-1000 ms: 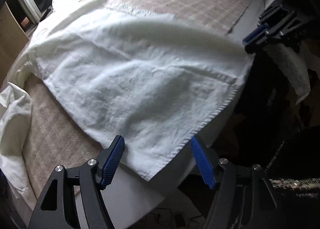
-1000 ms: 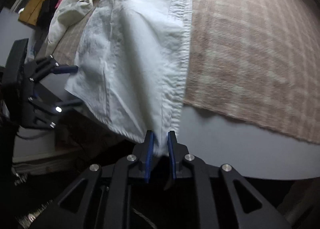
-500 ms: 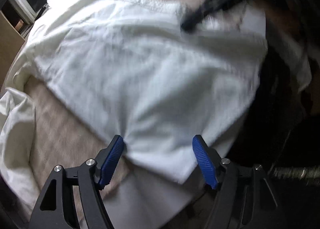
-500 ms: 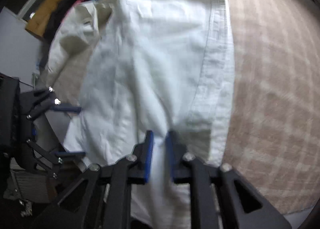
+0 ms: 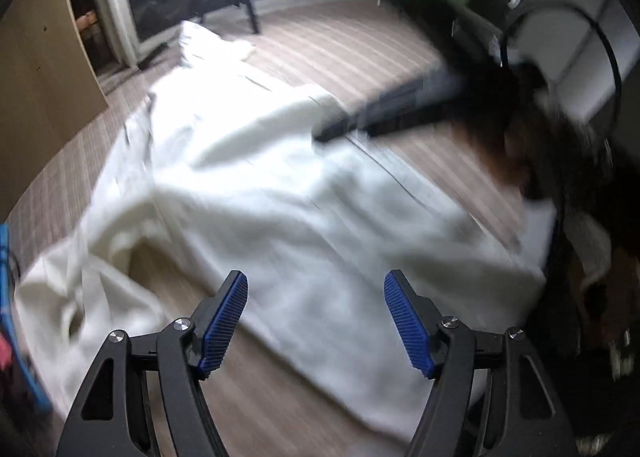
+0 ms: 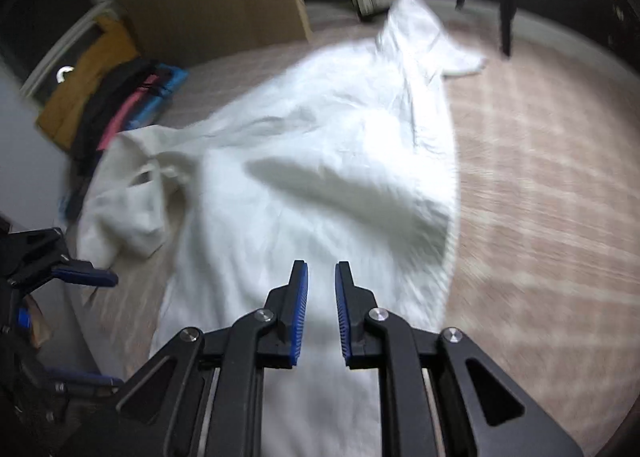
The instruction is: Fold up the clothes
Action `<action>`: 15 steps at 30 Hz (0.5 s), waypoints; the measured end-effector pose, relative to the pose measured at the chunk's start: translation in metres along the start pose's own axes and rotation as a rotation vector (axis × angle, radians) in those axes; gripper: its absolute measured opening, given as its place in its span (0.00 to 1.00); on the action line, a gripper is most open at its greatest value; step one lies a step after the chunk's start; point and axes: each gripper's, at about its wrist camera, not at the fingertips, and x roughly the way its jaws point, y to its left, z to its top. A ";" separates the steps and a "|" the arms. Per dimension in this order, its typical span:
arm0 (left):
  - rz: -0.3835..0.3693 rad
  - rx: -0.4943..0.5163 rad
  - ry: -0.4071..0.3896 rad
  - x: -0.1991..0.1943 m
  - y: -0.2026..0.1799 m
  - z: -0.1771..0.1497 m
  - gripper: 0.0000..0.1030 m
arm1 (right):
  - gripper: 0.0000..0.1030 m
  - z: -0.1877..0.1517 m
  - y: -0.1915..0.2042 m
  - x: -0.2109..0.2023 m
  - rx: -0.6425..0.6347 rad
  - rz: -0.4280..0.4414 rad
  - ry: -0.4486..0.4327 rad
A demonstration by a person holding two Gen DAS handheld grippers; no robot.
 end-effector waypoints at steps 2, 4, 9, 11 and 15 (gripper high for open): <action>0.025 -0.003 0.041 0.021 0.022 0.008 0.67 | 0.03 0.013 -0.011 0.023 0.027 -0.053 0.044; 0.130 0.026 0.137 0.049 0.041 0.003 0.60 | 0.01 0.022 -0.025 0.020 0.049 -0.172 0.077; 0.087 -0.002 0.069 -0.005 0.096 0.002 0.63 | 0.05 0.049 -0.032 -0.029 0.035 -0.219 0.035; 0.115 -0.010 0.004 -0.029 0.122 0.018 0.71 | 0.06 0.071 -0.026 -0.038 0.026 -0.185 -0.021; 0.131 -0.037 -0.023 -0.014 0.176 0.062 0.58 | 0.06 0.112 -0.022 -0.011 0.027 -0.170 -0.024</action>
